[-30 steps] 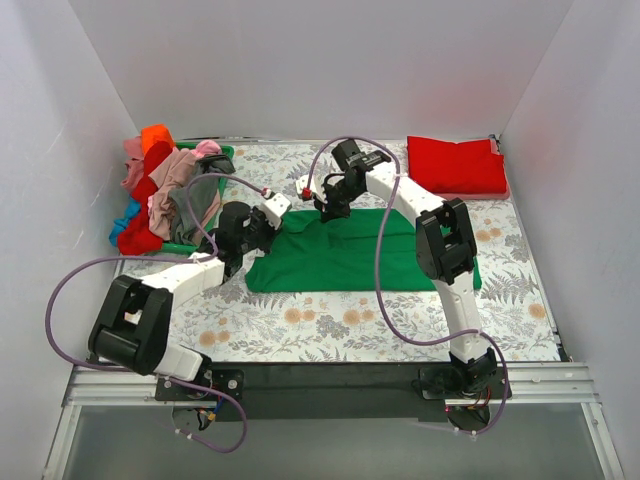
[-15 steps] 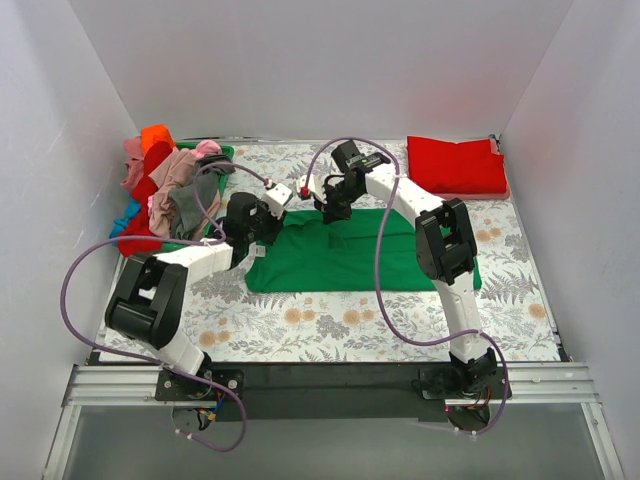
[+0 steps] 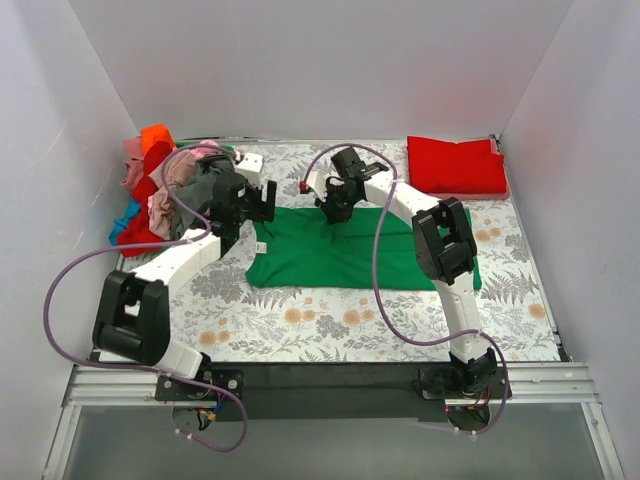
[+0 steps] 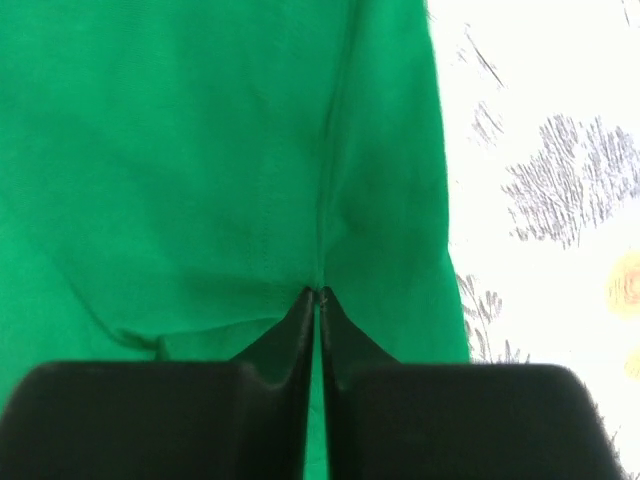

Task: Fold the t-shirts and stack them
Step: Fold the tshirt

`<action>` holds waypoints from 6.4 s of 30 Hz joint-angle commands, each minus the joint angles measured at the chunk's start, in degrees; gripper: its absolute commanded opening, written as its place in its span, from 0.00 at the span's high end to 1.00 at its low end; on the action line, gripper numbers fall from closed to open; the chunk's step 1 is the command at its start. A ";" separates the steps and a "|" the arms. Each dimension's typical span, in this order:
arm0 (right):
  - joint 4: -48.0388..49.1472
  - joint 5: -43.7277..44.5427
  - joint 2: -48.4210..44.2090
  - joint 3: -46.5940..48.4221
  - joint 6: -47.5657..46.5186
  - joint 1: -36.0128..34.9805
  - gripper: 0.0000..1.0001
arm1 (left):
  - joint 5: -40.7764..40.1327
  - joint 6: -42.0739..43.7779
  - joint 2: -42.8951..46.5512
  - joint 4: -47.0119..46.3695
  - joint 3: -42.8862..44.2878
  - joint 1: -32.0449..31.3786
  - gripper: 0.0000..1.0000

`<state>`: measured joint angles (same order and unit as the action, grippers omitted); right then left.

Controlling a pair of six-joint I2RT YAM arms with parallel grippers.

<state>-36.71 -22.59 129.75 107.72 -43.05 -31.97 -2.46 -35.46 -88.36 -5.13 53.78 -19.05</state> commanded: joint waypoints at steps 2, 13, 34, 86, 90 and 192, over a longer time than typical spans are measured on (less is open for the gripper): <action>5.07 10.00 -4.59 -1.20 9.10 0.50 0.79 | -6.06 -7.75 11.61 4.75 -0.87 0.59 0.19; -3.44 -6.74 -26.55 -20.78 -3.26 9.00 0.36 | 8.78 -40.02 26.29 28.57 -9.56 1.29 0.14; -4.95 -13.80 -51.09 -55.34 -11.97 11.84 0.37 | -4.13 -74.40 13.13 41.96 -15.20 -4.24 0.28; 1.54 -0.10 -44.77 -60.96 -18.57 7.80 0.46 | -20.66 -55.51 -1.29 38.09 -2.98 -0.64 0.88; 4.62 4.21 -43.10 -61.14 -17.25 5.51 0.46 | -21.09 -53.66 -2.78 38.00 -0.79 -0.46 0.89; 4.89 -9.85 17.29 20.86 41.98 6.83 0.96 | -3.96 -19.64 40.90 27.01 -11.50 4.63 0.31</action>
<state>-32.14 -34.76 145.84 125.49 -3.46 -25.80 -7.51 -55.16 -48.95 22.00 42.57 -14.72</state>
